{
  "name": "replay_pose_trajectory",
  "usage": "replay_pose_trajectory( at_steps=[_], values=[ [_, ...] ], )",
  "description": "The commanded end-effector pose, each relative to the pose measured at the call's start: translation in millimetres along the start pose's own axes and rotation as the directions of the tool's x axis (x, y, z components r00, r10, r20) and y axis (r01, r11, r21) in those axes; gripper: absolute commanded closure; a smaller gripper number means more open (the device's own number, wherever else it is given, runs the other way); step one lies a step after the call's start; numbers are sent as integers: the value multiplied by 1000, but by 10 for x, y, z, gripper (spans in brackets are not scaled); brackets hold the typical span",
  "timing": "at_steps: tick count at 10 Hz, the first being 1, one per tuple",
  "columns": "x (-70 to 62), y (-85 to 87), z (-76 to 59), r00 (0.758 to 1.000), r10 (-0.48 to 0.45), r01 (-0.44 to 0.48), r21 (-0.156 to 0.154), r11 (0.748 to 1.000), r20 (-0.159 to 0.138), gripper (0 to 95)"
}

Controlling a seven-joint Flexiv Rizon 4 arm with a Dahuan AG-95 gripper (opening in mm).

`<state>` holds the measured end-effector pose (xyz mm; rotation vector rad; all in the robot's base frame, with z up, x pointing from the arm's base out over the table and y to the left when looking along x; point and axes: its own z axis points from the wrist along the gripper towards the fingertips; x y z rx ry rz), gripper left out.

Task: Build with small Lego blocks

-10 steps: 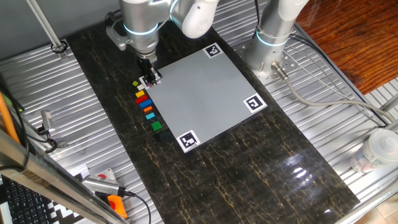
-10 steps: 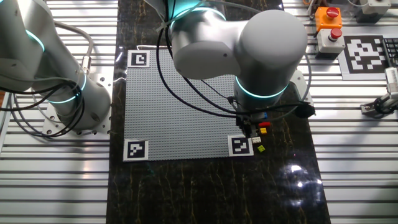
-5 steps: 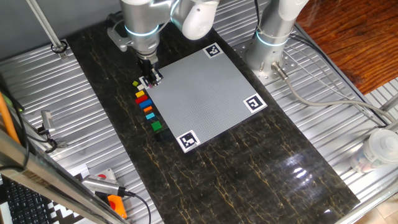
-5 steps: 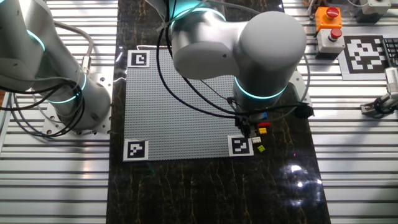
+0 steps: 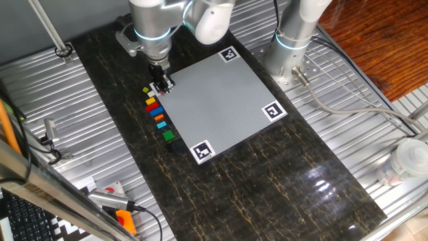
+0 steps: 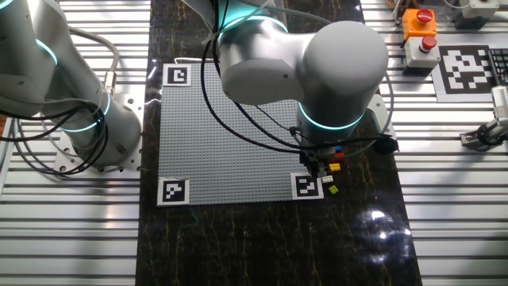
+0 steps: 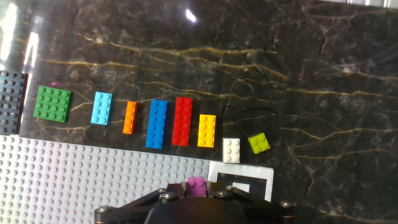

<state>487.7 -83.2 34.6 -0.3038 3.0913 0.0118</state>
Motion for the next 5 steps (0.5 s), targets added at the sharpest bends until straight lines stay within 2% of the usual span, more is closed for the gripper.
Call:
replay_pose_trajectory(
  at_steps=[1, 5],
  values=[
    [-3, 0, 0, 1000, -3, 3, 0, 1000, 4, 950],
    [-52, -11, -71, 999, 37, -37, -3, 999, -4, 950]
  ],
)
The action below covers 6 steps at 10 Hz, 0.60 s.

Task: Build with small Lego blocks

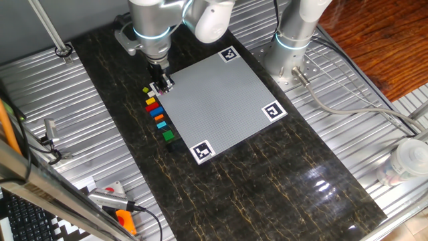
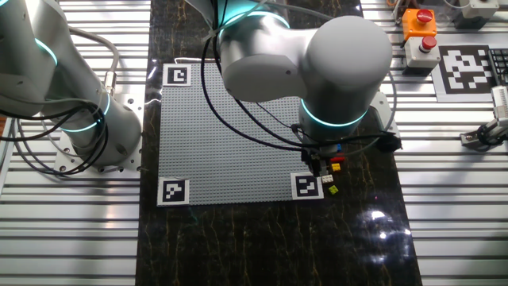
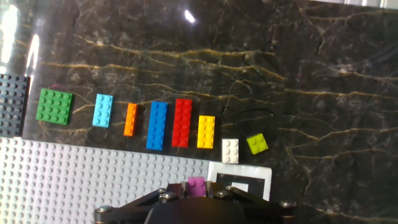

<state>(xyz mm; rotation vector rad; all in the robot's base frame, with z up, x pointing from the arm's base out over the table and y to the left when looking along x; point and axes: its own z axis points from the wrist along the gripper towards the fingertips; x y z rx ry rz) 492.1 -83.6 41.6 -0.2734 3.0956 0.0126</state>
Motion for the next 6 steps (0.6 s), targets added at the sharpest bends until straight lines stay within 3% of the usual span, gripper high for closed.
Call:
replay_pose_trajectory(
  at_steps=[1, 3, 6],
  values=[
    [-7, 2, -2, 999, 34, -34, -2, 999, -10, 950],
    [-7, 2, -2, 998, 64, -64, -5, 998, -28, 950],
    [-4, 3, 0, 997, 76, -76, -4, 997, -24, 950]
  ],
)
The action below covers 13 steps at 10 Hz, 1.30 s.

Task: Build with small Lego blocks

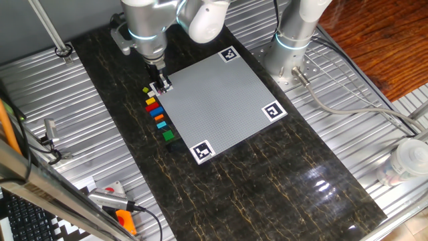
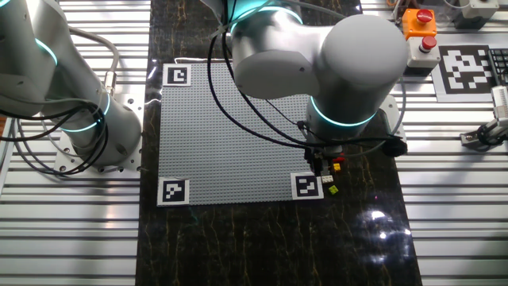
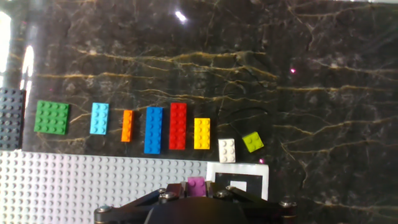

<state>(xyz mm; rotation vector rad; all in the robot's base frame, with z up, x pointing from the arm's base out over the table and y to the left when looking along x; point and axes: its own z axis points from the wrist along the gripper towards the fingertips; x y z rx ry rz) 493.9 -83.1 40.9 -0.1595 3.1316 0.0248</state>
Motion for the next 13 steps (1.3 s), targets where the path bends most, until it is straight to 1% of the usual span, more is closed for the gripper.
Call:
replay_pose_trajectory(
  at_steps=[1, 2, 3, 6, 13],
  values=[
    [59, 14, 16, 1000, 9, -9, 3, 1000, 9, 950],
    [121, 35, 57, 1000, 11, -11, 2, 1000, 15, 950],
    [148, 40, 91, 1000, 3, -3, 3, 1000, 17, 950],
    [149, 33, 164, 1000, -11, 11, 5, 1000, 27, 950],
    [143, 34, 214, 999, -25, 25, 5, 1000, 34, 950]
  ],
)
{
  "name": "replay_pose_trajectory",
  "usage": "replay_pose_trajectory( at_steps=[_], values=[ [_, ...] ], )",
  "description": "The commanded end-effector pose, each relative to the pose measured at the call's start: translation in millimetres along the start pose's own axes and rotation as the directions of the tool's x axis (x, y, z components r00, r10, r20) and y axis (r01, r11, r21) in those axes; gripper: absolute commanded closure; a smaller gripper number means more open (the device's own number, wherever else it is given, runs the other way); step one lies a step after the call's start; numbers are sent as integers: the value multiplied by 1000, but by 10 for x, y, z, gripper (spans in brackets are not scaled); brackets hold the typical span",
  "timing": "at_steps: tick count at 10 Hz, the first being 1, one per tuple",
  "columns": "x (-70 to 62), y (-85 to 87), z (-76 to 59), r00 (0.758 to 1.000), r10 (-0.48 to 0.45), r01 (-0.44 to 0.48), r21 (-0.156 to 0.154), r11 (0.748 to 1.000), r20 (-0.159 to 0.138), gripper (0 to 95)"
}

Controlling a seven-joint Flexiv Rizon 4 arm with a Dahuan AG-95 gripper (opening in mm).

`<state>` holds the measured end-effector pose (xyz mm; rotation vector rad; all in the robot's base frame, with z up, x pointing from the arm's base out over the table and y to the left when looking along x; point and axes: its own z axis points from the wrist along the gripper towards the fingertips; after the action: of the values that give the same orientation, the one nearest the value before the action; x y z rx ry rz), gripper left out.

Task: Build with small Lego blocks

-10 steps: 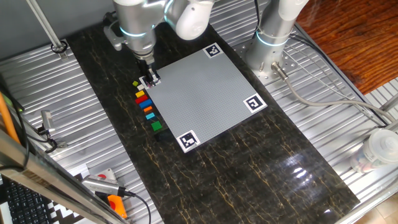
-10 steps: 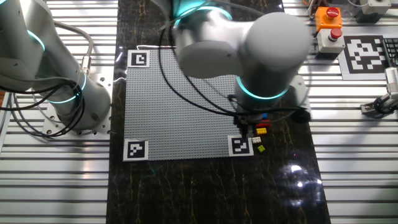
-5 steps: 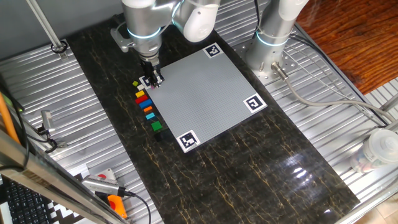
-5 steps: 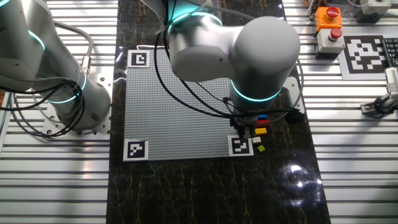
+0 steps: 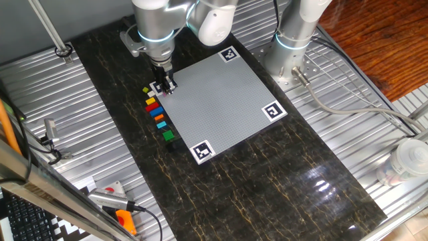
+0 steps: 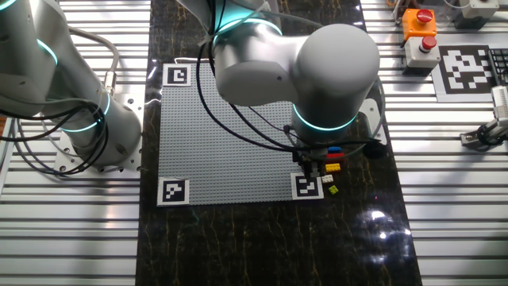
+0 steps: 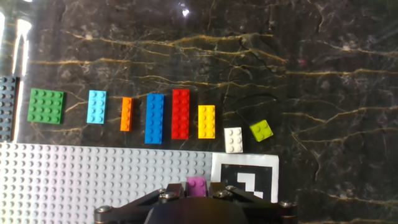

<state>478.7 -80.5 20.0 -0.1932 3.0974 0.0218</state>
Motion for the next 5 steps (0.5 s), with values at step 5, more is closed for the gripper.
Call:
replay_pose_trajectory(
  at_steps=[5],
  values=[
    [-17, 3, 47, 1000, -8, 8, -2, 1000, 13, 950]
  ],
)
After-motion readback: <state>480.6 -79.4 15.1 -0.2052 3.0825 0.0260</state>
